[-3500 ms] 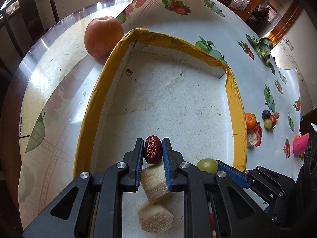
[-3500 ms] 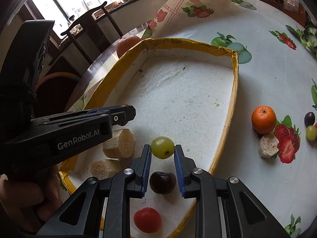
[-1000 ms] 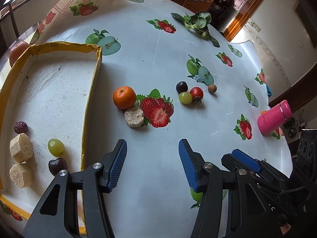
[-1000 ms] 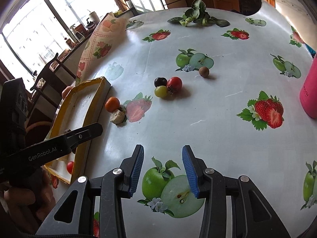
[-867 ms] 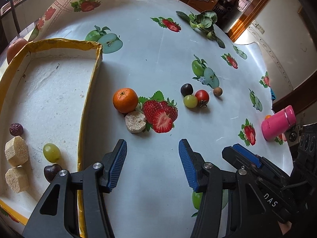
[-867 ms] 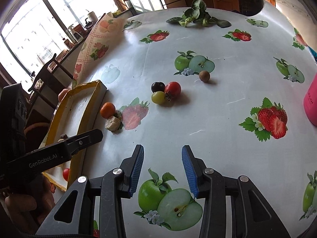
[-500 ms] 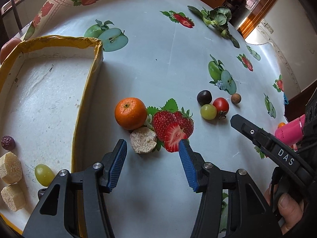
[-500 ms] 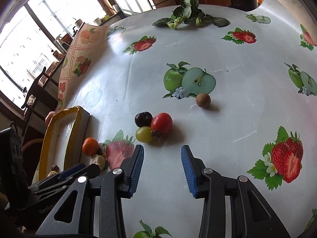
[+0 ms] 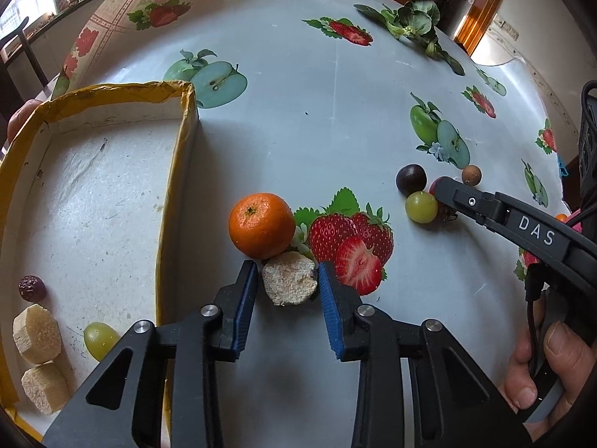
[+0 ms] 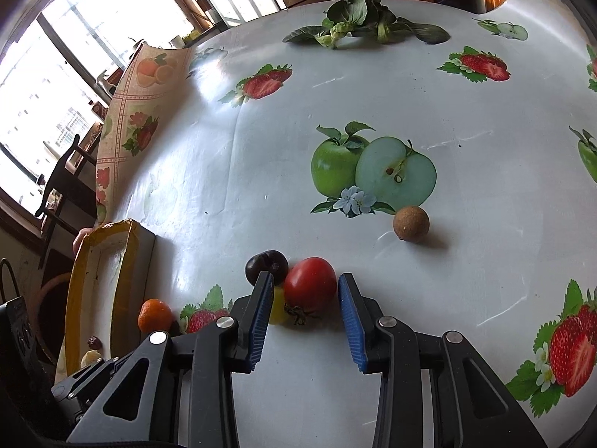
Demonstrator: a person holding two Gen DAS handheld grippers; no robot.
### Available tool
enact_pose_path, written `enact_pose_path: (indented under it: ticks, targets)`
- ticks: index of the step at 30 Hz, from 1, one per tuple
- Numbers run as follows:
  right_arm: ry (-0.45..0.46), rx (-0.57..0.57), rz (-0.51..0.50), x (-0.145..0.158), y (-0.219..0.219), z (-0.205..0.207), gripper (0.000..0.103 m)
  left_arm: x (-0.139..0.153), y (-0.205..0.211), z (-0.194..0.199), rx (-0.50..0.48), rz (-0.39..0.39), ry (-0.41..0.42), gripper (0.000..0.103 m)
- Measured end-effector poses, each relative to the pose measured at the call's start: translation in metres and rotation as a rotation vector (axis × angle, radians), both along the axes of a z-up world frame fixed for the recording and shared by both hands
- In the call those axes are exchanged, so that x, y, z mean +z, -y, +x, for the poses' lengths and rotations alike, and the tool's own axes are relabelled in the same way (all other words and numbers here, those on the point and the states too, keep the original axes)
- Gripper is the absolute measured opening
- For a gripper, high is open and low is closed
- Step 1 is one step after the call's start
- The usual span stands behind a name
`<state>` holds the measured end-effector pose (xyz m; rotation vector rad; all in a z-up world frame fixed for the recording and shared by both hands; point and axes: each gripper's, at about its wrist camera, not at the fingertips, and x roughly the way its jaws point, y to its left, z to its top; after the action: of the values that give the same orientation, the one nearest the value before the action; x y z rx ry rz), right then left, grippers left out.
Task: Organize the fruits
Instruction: 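Grasp the round bread slice with the left gripper while the right grasps the red tomato, then carry the bread slice and tomato into the tray and open both grippers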
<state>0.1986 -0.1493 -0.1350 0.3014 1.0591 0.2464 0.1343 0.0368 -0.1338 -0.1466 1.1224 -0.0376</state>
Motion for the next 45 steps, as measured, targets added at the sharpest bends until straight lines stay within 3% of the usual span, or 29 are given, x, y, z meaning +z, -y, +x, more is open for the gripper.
enact_pose_path:
  ticks: [1, 6, 14, 31, 45]
  targets:
    - [0.004, -0.002, -0.018, 0.001, 0.0, -0.001, 0.029, 0.001, -0.003, 0.0, 0.004, -0.014, 0.004, 0.027]
    - [0.021, 0.015, -0.034, 0.01, 0.001, -0.017, 0.029, 0.009, -0.009, -0.006, 0.003, -0.075, 0.026, 0.027]
    - [0.049, 0.03, 0.0, 0.03, 0.001, -0.059, 0.029, 0.021, -0.005, -0.027, -0.014, -0.094, 0.045, 0.027]
    - [0.082, 0.055, 0.012, 0.066, -0.007, -0.116, 0.029, 0.053, -0.003, -0.071, -0.045, -0.091, 0.093, 0.027]
    - [0.109, 0.101, 0.001, 0.084, -0.035, -0.141, 0.029, 0.073, -0.03, -0.091, -0.014, -0.092, 0.128, 0.027]
